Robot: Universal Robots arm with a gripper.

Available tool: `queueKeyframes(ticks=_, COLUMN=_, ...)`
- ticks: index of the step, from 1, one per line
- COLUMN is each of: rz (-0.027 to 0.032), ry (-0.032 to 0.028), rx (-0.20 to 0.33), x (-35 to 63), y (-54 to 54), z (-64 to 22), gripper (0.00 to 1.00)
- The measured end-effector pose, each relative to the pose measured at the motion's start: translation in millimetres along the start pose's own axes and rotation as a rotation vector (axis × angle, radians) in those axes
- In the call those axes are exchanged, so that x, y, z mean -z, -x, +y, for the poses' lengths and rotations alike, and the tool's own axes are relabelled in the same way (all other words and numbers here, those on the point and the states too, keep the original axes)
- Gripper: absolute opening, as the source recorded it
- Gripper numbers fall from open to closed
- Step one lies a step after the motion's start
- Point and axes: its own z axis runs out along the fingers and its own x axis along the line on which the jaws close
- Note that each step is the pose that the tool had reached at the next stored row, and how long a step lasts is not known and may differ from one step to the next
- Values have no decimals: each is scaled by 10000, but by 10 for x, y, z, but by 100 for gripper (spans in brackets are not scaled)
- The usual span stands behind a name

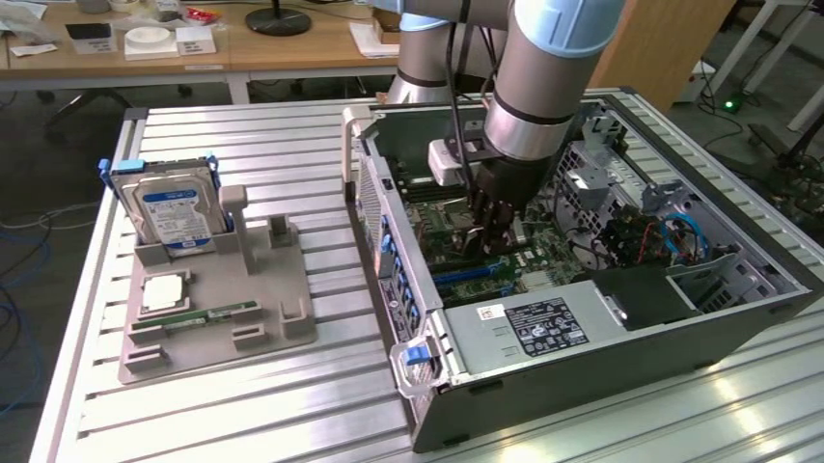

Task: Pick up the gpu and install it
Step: 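Insert the gpu into the slot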

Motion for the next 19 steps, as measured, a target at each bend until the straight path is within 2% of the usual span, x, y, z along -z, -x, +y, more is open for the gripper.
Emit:
queueKeyframes(ticks=8, rz=4, ry=63, rx=-3, x=-32, y=-9, z=16, gripper=27)
queueKeyframes(ticks=19, rz=6, ry=82, rx=-5, x=-89, y=-36, z=27, gripper=27)
